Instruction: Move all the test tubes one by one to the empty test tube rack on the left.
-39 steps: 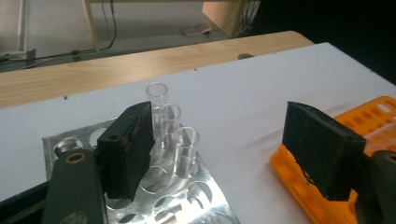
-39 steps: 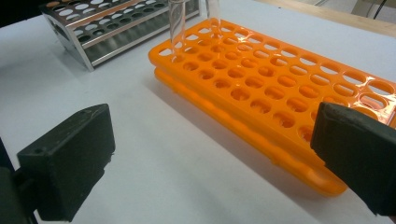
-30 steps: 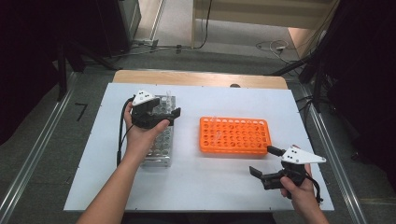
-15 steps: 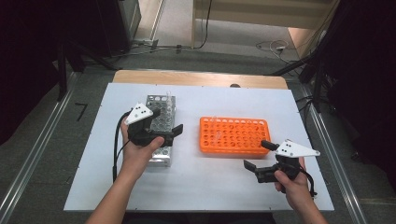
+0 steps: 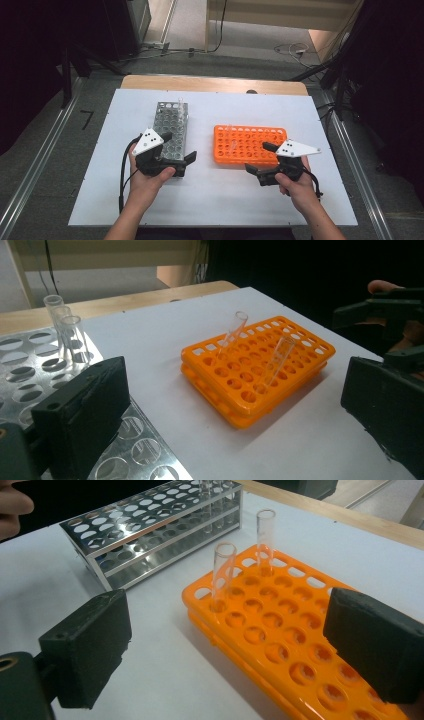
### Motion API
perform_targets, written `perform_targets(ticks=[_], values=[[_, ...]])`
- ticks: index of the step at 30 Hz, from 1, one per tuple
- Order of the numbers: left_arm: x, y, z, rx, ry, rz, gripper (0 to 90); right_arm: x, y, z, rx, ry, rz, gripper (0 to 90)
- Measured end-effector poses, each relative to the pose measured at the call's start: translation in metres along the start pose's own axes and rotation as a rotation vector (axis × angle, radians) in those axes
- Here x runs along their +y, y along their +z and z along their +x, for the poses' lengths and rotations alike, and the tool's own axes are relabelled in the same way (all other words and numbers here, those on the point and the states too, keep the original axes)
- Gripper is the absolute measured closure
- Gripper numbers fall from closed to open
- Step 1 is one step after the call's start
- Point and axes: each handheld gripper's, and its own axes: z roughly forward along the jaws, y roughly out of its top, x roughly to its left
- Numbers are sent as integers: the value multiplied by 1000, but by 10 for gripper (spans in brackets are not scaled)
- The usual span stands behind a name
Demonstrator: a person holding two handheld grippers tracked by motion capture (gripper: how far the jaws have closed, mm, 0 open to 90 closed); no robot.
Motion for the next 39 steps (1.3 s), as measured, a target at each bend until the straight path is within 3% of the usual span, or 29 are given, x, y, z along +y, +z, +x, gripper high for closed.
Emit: perform_targets(ticks=[10,20,27,39], values=[[-10,0,-5,-29,-13,14,0,3,38,0,22,17,39,120],[-12,0,-6,-44,-31,10,0,-3,68,5,9,63,67,318],[-13,0,-6,-46,-30,8,0,-4,79,3,-28,99,59,503],[-16,3,-8,-48,-28,22,0,-10,89,9,-69,76,65,649]])
